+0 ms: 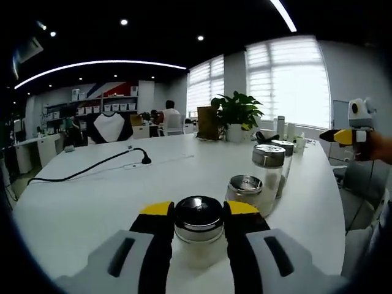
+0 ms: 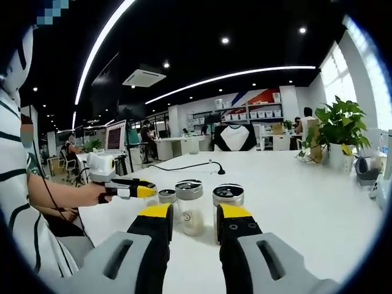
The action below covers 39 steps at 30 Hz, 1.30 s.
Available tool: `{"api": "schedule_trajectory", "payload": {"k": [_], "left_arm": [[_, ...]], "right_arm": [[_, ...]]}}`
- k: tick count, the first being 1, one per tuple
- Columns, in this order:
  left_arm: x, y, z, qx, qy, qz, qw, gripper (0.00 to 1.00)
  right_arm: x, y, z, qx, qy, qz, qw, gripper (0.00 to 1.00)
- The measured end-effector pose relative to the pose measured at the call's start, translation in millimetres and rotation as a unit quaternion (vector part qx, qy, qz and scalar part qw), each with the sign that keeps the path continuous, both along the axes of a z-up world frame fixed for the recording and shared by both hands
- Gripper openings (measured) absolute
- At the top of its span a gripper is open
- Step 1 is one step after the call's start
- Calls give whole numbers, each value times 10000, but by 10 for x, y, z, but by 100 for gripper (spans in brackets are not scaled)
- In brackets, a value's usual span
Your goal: Rotate the seasoning bottle until the label or dispensing opening points toward the visible target arrow and the bottle remains upright within the marked orientation range
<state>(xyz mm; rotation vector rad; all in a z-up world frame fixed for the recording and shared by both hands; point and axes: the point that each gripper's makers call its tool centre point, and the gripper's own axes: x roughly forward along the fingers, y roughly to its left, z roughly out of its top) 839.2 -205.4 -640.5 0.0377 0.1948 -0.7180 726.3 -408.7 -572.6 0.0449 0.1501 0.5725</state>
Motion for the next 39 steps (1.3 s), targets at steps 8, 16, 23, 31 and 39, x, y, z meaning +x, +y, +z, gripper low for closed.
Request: {"api": "schedule_trajectory", "payload": {"k": [8, 16, 23, 31, 39], "left_arm": [[-21, -6, 3, -52, 10, -234, 9997, 33], [-69, -30, 6, -7, 91, -868, 9962, 33], [-70, -45, 3, 51, 119, -1343, 9909, 33], [-69, -56, -4, 14, 106, -1771, 9841, 33], [-93, -61, -5, -61, 185, -2346, 9719, 33]], "right_arm": [[-28, 46, -36, 14, 41, 55, 10000, 26], [-45, 60, -6, 105, 31, 53, 9999, 25], [-70, 88, -15, 116, 69, 115, 9998, 24], [-86, 74, -12, 87, 73, 91, 9999, 24], [-126, 34, -25, -29, 98, 71, 9999, 24]]}}
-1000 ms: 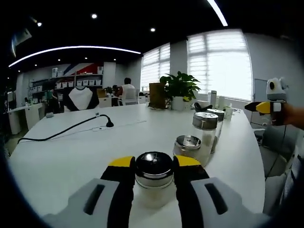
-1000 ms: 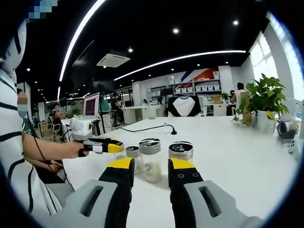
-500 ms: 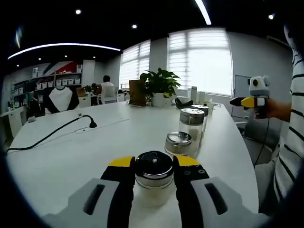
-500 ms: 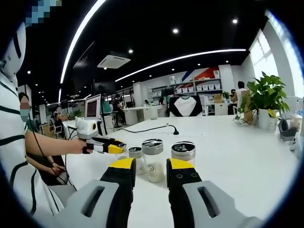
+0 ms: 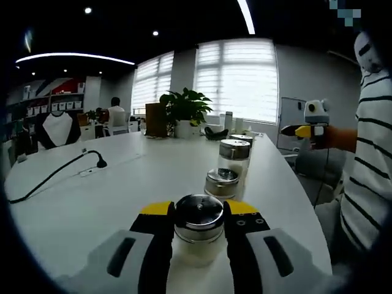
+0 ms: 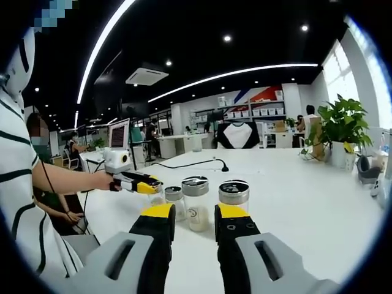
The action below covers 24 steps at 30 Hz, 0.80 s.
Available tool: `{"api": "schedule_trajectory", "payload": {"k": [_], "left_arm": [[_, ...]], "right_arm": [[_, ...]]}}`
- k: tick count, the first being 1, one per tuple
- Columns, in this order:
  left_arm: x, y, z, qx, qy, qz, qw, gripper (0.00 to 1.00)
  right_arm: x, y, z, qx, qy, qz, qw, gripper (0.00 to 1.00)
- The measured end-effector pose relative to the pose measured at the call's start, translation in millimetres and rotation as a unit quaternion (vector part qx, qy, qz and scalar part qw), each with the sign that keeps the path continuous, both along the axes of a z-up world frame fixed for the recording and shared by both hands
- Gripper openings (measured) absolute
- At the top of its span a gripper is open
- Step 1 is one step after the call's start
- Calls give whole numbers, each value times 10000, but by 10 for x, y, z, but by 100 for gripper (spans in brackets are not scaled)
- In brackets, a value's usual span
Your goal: Rotate the seasoning bottle until the label or dispensing opening points toward the visible target arrow and the bottle remains upright within the marked orientation range
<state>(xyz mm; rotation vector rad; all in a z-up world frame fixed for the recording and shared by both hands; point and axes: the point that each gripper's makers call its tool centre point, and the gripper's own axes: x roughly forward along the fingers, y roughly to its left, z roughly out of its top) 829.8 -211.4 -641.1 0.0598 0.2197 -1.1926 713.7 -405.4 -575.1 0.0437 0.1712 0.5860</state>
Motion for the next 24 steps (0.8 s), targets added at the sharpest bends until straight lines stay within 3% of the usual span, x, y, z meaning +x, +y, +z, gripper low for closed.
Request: {"api": "schedule_trajectory", "payload": {"k": [5, 11, 14, 15, 19, 22, 24], "left_arm": [[-5, -1, -1, -179, 115, -129, 9997, 33], [-42, -22, -4, 27, -89, -158, 9998, 34], [-31, 3, -22, 35, -33, -90, 9999, 36], [-20, 16, -20, 27, -25, -14, 10000, 38], [8, 48, 245, -746, 45, 403, 9964, 42], [33, 100, 252, -664, 68, 819, 9944, 42], [33, 127, 294, -623, -184, 1145, 9913, 42]], "right_arm": [[-18, -13, 10, -33, -8, -18, 10000, 24], [-20, -29, 45, -35, -55, -64, 10000, 24], [-22, -34, 54, -40, -78, -98, 9999, 25], [-24, -39, 54, -43, -79, -120, 9999, 25], [-34, -66, 50, -8, -84, -198, 9998, 26], [-37, -86, 38, 25, -83, -266, 9996, 26], [-36, -98, 28, 62, -75, -314, 9995, 26]]}}
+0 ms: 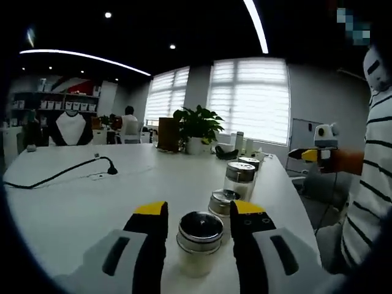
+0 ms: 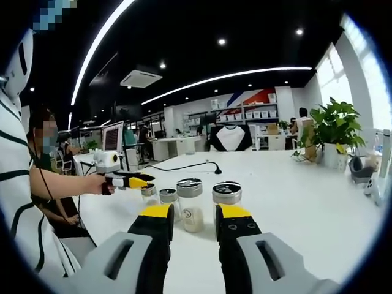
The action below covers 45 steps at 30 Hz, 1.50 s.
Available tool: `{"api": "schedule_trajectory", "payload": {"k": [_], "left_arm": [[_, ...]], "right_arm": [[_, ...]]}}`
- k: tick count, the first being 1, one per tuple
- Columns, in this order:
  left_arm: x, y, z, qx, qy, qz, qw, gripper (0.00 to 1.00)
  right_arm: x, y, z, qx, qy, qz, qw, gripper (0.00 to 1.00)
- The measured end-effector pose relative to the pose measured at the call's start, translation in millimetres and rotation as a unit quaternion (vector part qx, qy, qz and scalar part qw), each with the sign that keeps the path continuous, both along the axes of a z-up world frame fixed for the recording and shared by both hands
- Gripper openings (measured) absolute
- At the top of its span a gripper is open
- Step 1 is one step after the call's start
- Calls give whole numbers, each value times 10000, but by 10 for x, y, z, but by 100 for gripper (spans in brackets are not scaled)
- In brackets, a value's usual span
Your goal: Rotate the seasoning bottle until the label or dispensing opening points toward the visible target arrow and the bottle remains upright within the marked orientation range
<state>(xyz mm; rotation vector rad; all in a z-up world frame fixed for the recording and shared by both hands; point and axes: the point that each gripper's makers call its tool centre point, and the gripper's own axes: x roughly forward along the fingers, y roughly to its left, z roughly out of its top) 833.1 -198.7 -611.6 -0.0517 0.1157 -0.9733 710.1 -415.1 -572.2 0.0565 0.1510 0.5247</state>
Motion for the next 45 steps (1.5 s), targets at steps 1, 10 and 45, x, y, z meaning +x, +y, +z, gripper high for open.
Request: {"api": "schedule_trajectory", "payload": {"k": [1, 10, 45], "left_arm": [[-8, 12, 20, -10, -67, 182, 9998, 41], [-35, 96, 6, -159, -145, 1234, 9921, 40], [43, -26, -226, 335, -9, 1323, 9906, 35]], "right_arm": [[4, -6, 1, 35, -8, -37, 10000, 26], [32, -19, 14, 120, -27, -126, 9998, 26], [19, -247, 20, 49, -25, -363, 9993, 25]]}}
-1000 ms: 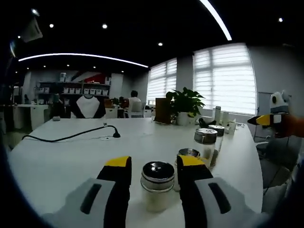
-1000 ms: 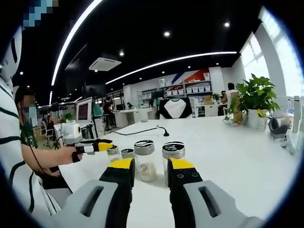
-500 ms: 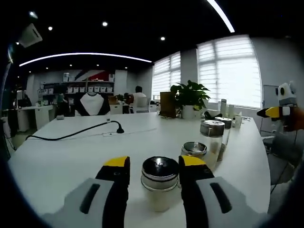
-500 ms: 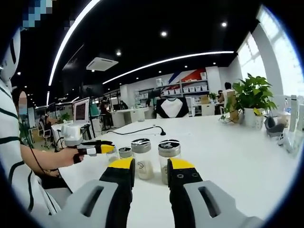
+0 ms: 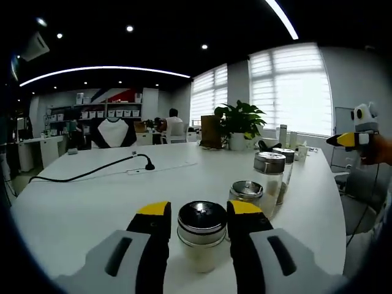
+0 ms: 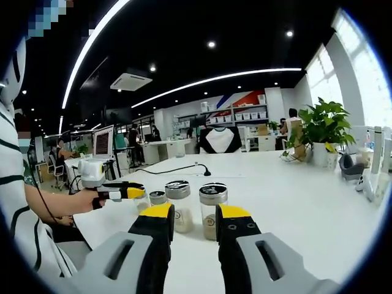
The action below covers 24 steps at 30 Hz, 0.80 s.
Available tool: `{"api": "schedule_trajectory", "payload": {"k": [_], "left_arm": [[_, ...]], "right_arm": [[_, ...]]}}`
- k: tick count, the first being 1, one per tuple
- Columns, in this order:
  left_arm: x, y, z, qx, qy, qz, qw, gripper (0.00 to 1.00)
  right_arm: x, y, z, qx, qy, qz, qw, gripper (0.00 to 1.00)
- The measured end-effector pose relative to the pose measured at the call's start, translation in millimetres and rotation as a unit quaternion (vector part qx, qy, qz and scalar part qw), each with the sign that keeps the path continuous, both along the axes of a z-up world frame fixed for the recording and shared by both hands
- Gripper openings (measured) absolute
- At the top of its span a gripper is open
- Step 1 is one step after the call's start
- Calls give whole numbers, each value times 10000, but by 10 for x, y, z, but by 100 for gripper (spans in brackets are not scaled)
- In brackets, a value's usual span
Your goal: Rotate the seasoning bottle until the label or dispensing opening points toward the visible target arrow and the bottle remains upright within the marked orientation range
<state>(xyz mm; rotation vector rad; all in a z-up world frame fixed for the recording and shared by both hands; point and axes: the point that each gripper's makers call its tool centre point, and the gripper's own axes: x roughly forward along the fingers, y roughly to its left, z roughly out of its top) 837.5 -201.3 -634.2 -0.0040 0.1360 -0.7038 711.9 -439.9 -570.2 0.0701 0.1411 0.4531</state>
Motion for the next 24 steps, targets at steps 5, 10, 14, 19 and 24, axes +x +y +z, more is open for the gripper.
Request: {"api": "schedule_trajectory", "payload": {"k": [5, 10, 14, 19, 24], "left_arm": [[5, 1, -6, -11, 35, -20, 10000, 34], [8, 7, -10, -51, 76, -8, 10000, 34], [2, 6, -9, -56, 83, -58, 9999, 33], [-5, 3, -8, -59, 101, -179, 9998, 33], [-6, 5, -11, -114, 140, -342, 9993, 33]], "right_arm": [[8, -18, 0, -9, -9, -12, 10000, 25], [20, -22, 2, -7, -3, -31, 10000, 25], [23, -8, 1, -16, -1, -20, 10000, 25], [10, 1, -14, -17, 17, -10, 10000, 25], [-3, -4, -34, -18, 44, 8, 10000, 25]]}}
